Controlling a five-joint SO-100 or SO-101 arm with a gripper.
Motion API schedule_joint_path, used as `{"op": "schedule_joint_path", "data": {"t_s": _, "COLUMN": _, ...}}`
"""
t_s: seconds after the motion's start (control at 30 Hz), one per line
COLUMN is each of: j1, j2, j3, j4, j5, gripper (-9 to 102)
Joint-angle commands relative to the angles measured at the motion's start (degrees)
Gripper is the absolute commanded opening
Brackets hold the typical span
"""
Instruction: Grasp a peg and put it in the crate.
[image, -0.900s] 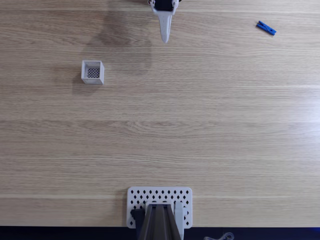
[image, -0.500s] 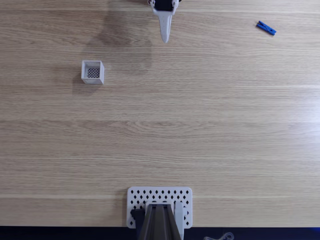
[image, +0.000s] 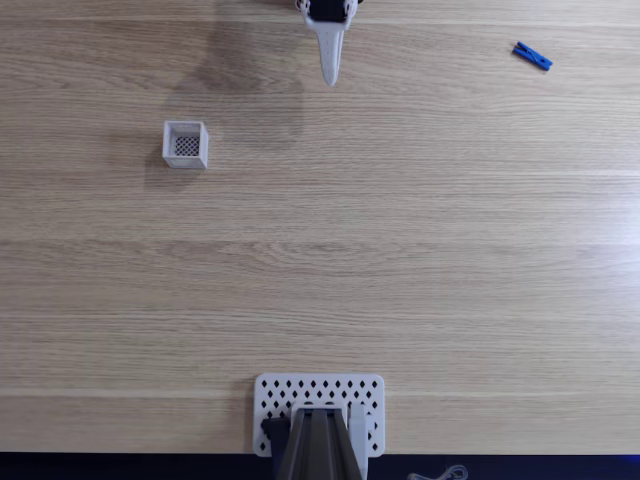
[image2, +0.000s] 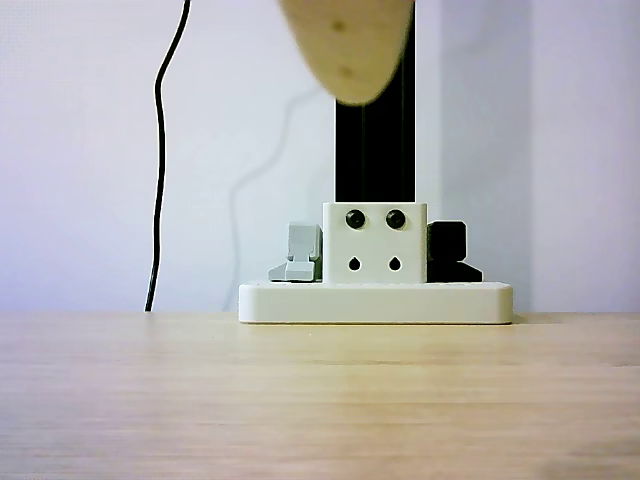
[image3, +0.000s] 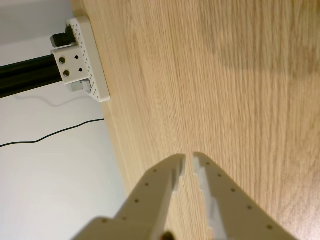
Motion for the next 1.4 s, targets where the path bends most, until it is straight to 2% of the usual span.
{"op": "schedule_joint_path", "data": {"t_s": 0.0, "j1": -0.7, "j2": -4.7, "j3": -2.6, "j4": -0.3, "j5": 0.1, "gripper": -1}}
{"op": "schedule_joint_path", "data": {"t_s": 0.3, "j1": -0.6, "j2": -35.8, "j3": -14.9, "j4": -5.9, "j5": -0.4, "gripper": 0}}
{"op": "schedule_joint_path", "data": {"t_s": 0.4, "j1": -0.6, "j2": -42.9, "j3": -19.0, "j4": -9.6, "j5": -4.7, "gripper": 0}}
{"op": "schedule_joint_path", "data": {"t_s": 0.53, "j1": -0.7, "j2": -51.0, "j3": -24.3, "j4": -16.8, "j5": -21.4, "gripper": 0}}
{"op": "schedule_joint_path", "data": {"t_s": 0.73, "j1": -4.9, "j2": -61.2, "j3": -28.9, "j4": -31.9, "j5": -58.6, "gripper": 0}}
{"op": "schedule_joint_path", "data": {"t_s": 0.87, "j1": -14.3, "j2": -63.5, "j3": -26.9, "j4": -39.1, "j5": -79.8, "gripper": -1}}
{"op": "schedule_joint_path", "data": {"t_s": 1.0, "j1": -26.8, "j2": -63.5, "j3": -23.5, "j4": -43.7, "j5": -91.9, "gripper": -1}}
{"op": "schedule_joint_path", "data": {"t_s": 1.1, "j1": -35.6, "j2": -63.4, "j3": -20.9, "j4": -45.7, "j5": -95.4, "gripper": 0}}
{"op": "schedule_joint_path", "data": {"t_s": 1.37, "j1": -57.2, "j2": -57.5, "j3": -14.2, "j4": -46.1, "j5": -95.4, "gripper": -1}}
